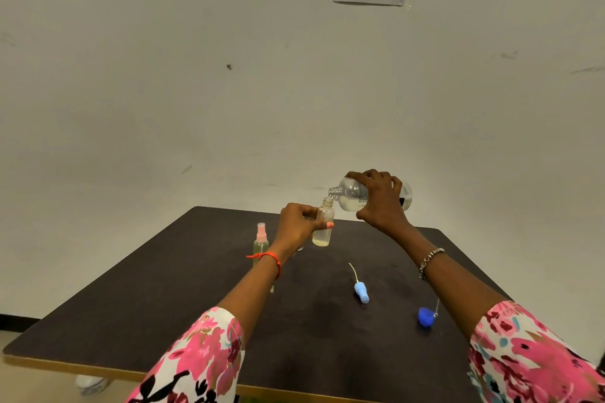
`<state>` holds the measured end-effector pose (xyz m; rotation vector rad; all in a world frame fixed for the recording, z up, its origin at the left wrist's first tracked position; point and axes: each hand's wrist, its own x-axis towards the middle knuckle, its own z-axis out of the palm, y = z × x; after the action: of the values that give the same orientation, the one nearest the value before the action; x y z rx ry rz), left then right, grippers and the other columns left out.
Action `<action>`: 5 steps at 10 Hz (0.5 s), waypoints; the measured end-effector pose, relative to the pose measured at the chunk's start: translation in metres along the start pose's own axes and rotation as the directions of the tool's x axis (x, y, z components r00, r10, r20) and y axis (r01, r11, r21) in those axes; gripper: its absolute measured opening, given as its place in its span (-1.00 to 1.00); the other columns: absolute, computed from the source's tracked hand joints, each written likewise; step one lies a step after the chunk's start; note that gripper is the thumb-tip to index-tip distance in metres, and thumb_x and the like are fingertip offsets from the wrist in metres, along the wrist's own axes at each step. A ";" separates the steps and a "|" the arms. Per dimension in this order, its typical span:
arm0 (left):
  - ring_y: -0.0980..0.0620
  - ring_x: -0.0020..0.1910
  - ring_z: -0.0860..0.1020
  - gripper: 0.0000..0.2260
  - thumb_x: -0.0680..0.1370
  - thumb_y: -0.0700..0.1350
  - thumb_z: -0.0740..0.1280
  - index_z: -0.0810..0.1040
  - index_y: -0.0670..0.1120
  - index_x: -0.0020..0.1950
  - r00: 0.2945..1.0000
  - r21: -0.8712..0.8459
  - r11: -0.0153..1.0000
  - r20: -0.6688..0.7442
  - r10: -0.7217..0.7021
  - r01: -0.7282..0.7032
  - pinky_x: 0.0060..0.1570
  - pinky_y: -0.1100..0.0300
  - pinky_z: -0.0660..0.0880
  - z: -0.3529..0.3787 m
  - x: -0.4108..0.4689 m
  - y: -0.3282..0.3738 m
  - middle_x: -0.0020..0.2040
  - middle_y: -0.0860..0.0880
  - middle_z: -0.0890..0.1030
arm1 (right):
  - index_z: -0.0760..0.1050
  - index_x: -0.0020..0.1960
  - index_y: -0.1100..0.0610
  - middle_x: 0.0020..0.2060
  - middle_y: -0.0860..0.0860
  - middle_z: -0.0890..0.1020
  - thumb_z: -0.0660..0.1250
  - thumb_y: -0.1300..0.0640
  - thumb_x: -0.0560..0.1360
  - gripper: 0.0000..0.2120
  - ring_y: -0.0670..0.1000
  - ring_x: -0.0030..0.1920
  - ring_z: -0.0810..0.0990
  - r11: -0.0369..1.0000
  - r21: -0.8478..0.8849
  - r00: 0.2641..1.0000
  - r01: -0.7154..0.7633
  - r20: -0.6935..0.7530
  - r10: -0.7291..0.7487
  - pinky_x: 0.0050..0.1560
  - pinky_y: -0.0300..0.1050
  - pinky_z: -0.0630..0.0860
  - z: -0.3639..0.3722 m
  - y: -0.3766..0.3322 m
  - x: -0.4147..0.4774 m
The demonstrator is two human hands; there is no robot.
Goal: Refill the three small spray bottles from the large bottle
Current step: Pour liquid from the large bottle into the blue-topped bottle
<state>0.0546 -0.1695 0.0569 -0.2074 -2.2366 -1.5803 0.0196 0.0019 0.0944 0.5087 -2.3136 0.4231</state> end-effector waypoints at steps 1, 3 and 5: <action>-0.04 0.01 0.58 -0.61 0.34 -0.17 0.50 0.58 -0.28 0.12 1.000 -0.002 1.000 0.002 0.001 -0.001 0.07 0.08 0.53 0.001 0.000 0.000 0.09 -0.21 0.63 | 0.42 0.23 -0.02 0.07 0.09 0.50 0.38 0.36 0.17 -0.33 0.13 0.15 0.37 1.000 -0.002 1.000 0.001 0.001 -0.001 0.14 -0.09 0.06 0.000 0.000 0.000; -0.03 0.00 0.57 -0.62 0.34 -0.18 0.50 0.58 -0.28 0.11 1.000 -0.013 1.000 0.002 -0.012 0.012 0.08 0.07 0.53 0.001 0.000 -0.001 0.10 -0.21 0.63 | 0.42 0.23 -0.02 0.08 0.09 0.50 0.39 0.35 0.17 -0.33 0.14 0.16 0.37 1.000 -0.003 1.000 0.002 0.005 -0.002 0.13 -0.09 0.06 -0.001 0.000 0.001; -0.11 0.08 0.58 -0.60 0.35 -0.18 0.49 0.56 -0.29 0.13 1.000 -0.022 1.000 0.010 -0.021 0.021 0.13 0.01 0.53 0.000 -0.001 -0.001 0.12 -0.22 0.62 | 0.42 0.23 -0.02 0.08 0.09 0.50 0.39 0.36 0.17 -0.33 0.13 0.15 0.37 1.000 0.001 1.000 0.001 0.001 -0.001 0.14 -0.10 0.06 -0.001 -0.002 0.000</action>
<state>0.0550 -0.1696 0.0557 -0.1994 -2.2363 -1.6192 0.0206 0.0008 0.0954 0.5099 -2.3138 0.4233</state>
